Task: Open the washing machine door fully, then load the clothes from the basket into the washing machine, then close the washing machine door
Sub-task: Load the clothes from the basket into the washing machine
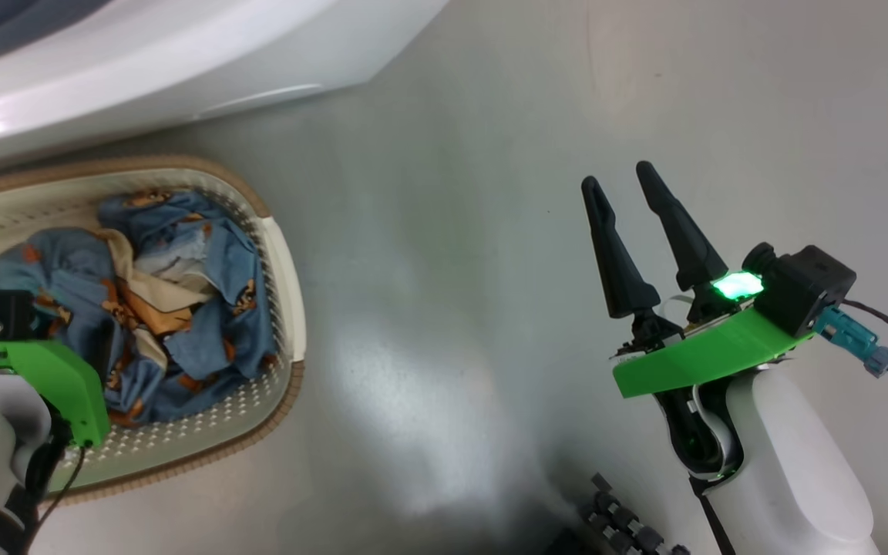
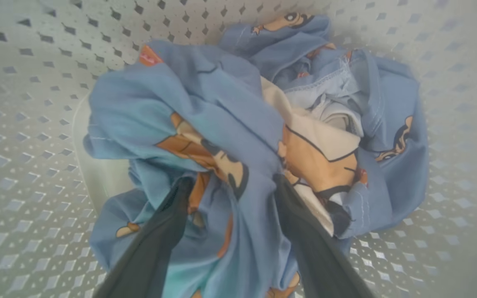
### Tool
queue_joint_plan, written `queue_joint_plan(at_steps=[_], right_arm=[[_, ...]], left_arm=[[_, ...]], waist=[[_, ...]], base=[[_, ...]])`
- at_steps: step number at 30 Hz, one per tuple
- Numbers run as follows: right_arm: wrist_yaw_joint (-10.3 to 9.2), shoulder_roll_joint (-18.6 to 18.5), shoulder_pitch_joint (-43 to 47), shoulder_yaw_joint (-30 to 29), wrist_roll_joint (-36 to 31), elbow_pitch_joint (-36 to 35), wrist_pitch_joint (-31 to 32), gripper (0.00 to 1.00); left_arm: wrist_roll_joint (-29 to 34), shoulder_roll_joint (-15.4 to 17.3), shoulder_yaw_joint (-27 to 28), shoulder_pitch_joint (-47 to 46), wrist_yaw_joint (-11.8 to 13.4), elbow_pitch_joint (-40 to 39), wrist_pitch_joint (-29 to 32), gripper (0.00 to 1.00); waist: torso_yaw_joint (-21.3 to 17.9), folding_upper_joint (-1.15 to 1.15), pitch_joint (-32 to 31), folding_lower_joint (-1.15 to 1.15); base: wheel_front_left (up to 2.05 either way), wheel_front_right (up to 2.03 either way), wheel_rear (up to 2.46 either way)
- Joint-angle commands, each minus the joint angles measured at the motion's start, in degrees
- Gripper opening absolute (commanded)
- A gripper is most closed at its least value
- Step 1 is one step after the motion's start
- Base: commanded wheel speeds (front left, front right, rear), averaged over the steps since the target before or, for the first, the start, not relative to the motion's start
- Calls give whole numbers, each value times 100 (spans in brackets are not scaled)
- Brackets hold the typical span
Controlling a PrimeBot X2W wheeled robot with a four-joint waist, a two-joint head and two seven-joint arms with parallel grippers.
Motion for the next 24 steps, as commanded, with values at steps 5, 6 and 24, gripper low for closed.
queue_joint_plan(at_steps=[5,6,24], right_arm=[[9,30,29,170,161,-162,-69,100],[9,30,20,184,167,-168,-69,100],[9,30,34,175,138,-176,-69,100]], left_arm=[[-12,171,-169,-366,-7,396,311,100],[-42,157,-192,-409,-7,450,354,100],[-441,240,-779,-545,-7,601,223,0]], waist=[[-163,0,290,0],[-178,0,309,0],[-158,0,129,0]], base=[[0,0,0],[0,0,0],[0,0,0]])
